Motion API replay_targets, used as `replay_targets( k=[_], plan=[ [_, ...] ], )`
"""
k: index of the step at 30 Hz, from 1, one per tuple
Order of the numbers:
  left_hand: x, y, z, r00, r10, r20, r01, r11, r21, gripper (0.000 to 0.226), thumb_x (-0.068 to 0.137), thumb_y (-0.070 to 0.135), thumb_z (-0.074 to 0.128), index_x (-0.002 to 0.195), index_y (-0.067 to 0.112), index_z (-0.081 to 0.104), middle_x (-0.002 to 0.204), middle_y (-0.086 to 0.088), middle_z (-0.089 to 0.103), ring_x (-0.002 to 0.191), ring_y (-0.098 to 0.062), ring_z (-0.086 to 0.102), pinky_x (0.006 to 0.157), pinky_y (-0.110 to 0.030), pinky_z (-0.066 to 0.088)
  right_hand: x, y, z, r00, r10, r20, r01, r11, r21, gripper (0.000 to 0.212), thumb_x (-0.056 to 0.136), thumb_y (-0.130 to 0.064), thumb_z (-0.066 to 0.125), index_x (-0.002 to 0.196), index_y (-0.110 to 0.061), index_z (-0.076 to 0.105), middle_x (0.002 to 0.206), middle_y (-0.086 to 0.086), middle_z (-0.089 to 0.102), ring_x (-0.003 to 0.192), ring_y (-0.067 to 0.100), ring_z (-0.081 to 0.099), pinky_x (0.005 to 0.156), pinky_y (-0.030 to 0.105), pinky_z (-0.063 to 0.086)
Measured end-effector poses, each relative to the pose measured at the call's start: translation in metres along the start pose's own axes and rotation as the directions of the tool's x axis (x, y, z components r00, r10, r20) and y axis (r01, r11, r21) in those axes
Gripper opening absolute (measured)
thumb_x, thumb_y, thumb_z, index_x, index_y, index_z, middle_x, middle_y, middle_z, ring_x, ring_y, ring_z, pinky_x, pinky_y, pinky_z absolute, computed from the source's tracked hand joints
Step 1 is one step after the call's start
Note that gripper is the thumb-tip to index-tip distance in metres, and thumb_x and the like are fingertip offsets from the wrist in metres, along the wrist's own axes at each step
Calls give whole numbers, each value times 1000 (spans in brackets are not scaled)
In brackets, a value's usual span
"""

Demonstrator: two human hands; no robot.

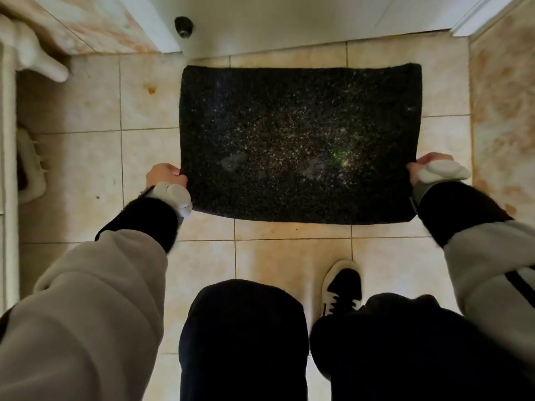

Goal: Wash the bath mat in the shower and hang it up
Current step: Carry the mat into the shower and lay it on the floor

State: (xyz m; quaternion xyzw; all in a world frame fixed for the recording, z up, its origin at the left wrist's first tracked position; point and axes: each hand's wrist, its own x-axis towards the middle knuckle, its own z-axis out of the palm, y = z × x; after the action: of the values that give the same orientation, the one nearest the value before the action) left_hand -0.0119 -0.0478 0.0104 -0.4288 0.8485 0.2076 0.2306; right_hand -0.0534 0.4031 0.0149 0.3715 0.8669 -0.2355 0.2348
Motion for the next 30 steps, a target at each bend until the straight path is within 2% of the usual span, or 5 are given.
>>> replay_targets(
  k=[3, 16, 21, 25, 30],
  plan=[
    [-40, 23, -40, 998, 68, -15, -68, 998, 13, 28, 87, 15, 58, 114, 9, 65, 117, -14, 65, 109, -33, 60, 99, -36, 47, -31, -24, -32, 990, -120, -71, 115, 991, -73, 36, 86, -35, 59, 113, -12, 64, 119, 15, 63, 111, 35, 59, 100, 37, 46],
    [-262, 27, -283, 988, 81, 131, -88, 995, 49, 12, 84, 13, 60, 86, 4, 68, 103, -20, 68, 85, -30, 60, 81, -33, 49, -296, -151, -218, 880, -364, 304, 437, 872, -221, 26, 88, -29, 63, 109, -13, 67, 115, 10, 66, 109, 30, 59, 89, 27, 43],
    [-361, -15, -382, 987, -52, 149, 52, 999, 5, 7, 88, 14, 59, 83, 9, 61, 85, -12, 55, 81, -26, 52, 77, -33, 45, -410, -199, -271, 773, -404, 488, 576, 770, -274, 30, 91, -25, 60, 116, -8, 65, 121, 10, 63, 114, 29, 56, 97, 29, 42],
    [-414, -48, -418, 972, -178, 151, 196, 974, -114, 36, 91, 15, 56, 58, 17, 41, 63, 1, 42, 83, -22, 48, 73, -28, 39, -471, -222, -284, 680, -468, 565, 690, 668, -278, 7, 88, -20, 64, 86, -14, 65, 100, 8, 62, 106, 30, 60, 82, 26, 40],
    [-505, -127, -456, 937, -337, 94, 349, 880, -321, 20, 93, 18, 53, 88, 4, 67, 103, -15, 62, 100, -28, 59, 85, -32, 45, -574, -249, -277, 466, -535, 705, 879, 370, -300, 19, 92, -24, 60, 103, -11, 68, 110, 9, 65, 94, 24, 56, 85, 30, 43]
  ],
)
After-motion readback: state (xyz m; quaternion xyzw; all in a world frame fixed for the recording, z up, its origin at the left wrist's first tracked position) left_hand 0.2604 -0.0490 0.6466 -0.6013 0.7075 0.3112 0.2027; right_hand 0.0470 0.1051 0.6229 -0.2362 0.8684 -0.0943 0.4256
